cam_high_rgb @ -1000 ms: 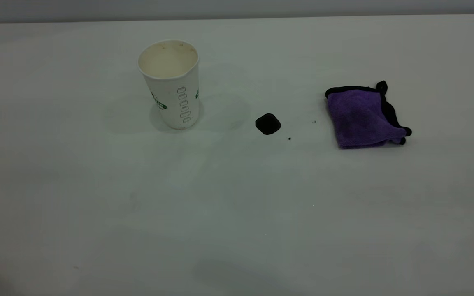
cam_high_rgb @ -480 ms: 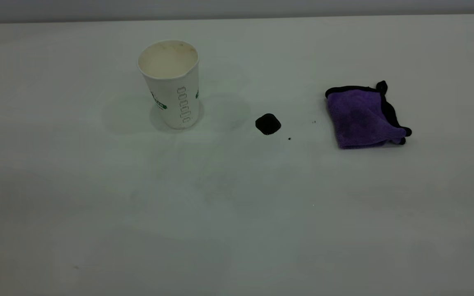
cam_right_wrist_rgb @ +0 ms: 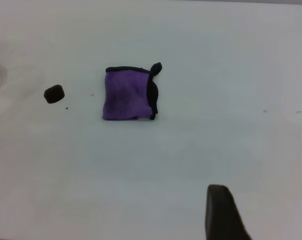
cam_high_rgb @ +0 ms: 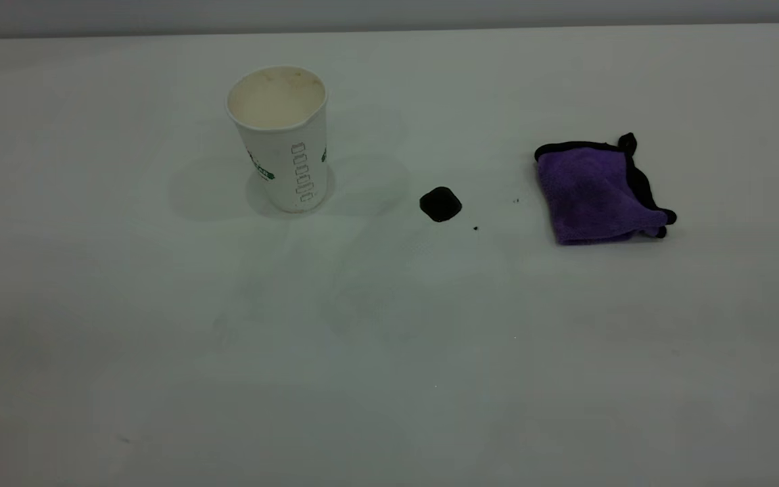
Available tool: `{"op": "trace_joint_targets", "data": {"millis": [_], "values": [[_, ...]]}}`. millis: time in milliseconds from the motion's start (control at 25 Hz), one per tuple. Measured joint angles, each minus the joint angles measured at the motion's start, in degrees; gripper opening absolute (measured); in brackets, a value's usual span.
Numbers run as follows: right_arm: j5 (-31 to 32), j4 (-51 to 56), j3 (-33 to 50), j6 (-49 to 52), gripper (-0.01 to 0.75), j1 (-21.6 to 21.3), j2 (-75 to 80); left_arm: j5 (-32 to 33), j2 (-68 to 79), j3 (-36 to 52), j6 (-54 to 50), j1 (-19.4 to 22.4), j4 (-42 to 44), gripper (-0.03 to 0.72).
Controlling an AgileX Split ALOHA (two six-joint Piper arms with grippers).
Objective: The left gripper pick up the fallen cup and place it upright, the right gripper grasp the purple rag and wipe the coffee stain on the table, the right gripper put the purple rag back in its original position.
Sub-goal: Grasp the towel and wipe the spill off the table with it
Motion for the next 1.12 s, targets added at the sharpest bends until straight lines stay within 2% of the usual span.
{"op": "trace_joint_targets", "data": {"millis": [320,480,800,1120], "values": [[-0.06,1.68,0.00,-0.24,0.440,0.00,0.00,0.51,-1.28,0.00,0.00,0.07,-0.04,0.519],[-2.37,2.82,-2.14,-2.29,0.448,0.00,2.74,0.51,-1.28,0.00,0.00,0.07,-0.04,0.519],[-10.01,7.44,-9.86,-11.01,0.628,0.00,30.83,0.64,-1.33,0.00,0.00,0.07,-0.17,0.519],[-21.07,18.76,-16.29,-26.09,0.627,0.13,59.78,0.66,-1.33,0.00,0.00,0.07,-0.17,0.519]]}}
